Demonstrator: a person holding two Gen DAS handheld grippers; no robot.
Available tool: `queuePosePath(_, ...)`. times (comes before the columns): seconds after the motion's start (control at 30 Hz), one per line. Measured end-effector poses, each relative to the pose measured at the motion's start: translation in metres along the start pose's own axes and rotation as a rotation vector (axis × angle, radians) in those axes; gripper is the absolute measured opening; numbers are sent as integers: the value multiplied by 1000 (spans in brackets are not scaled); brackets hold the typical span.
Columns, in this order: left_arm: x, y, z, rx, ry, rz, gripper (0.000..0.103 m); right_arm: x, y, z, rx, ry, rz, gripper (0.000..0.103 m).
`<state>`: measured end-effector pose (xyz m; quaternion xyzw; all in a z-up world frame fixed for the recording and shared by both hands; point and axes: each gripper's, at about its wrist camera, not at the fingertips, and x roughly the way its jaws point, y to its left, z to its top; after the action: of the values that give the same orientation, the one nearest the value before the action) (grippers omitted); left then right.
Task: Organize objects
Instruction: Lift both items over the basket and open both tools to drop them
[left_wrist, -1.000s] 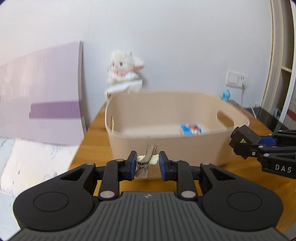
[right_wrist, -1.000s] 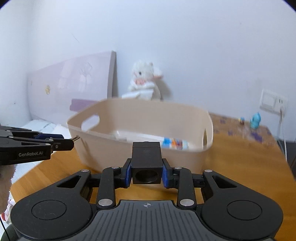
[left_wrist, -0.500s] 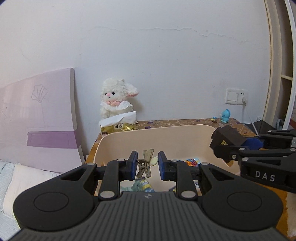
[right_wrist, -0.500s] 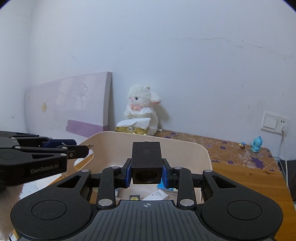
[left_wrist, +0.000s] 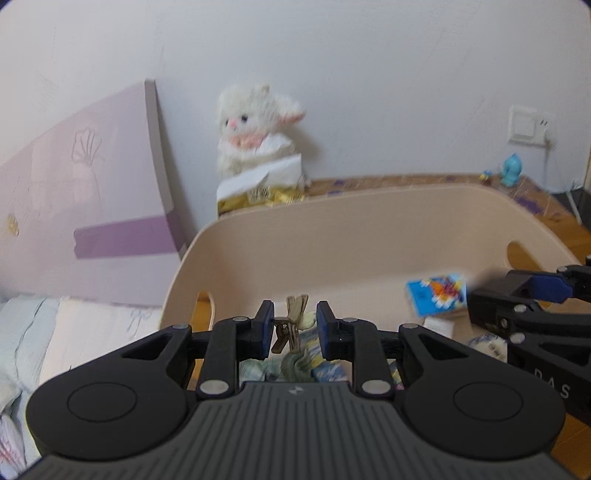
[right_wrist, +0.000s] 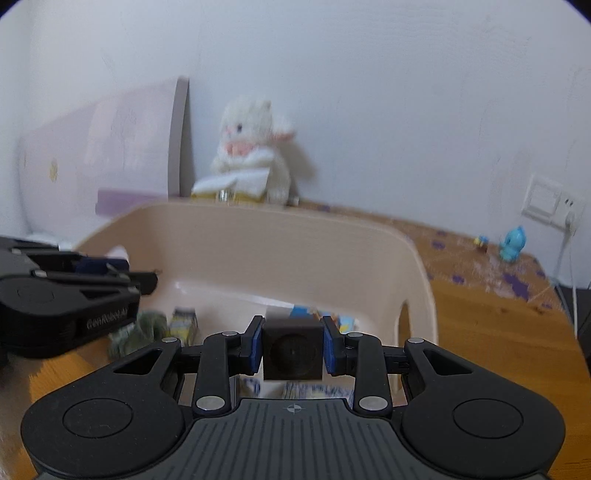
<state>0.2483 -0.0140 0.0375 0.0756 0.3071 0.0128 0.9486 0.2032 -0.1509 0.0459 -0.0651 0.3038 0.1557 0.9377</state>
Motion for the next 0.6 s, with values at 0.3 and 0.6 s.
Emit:
queuePosePath(0.3, -20, 20, -5, -88, -14, -4, 83, -30, -2, 5, 14, -51, -4, 84)
queuePosePath(0.6, -63, 31, -12, -127, -25, 18, 85, -66, 7, -7, -3, -26, 15, 103)
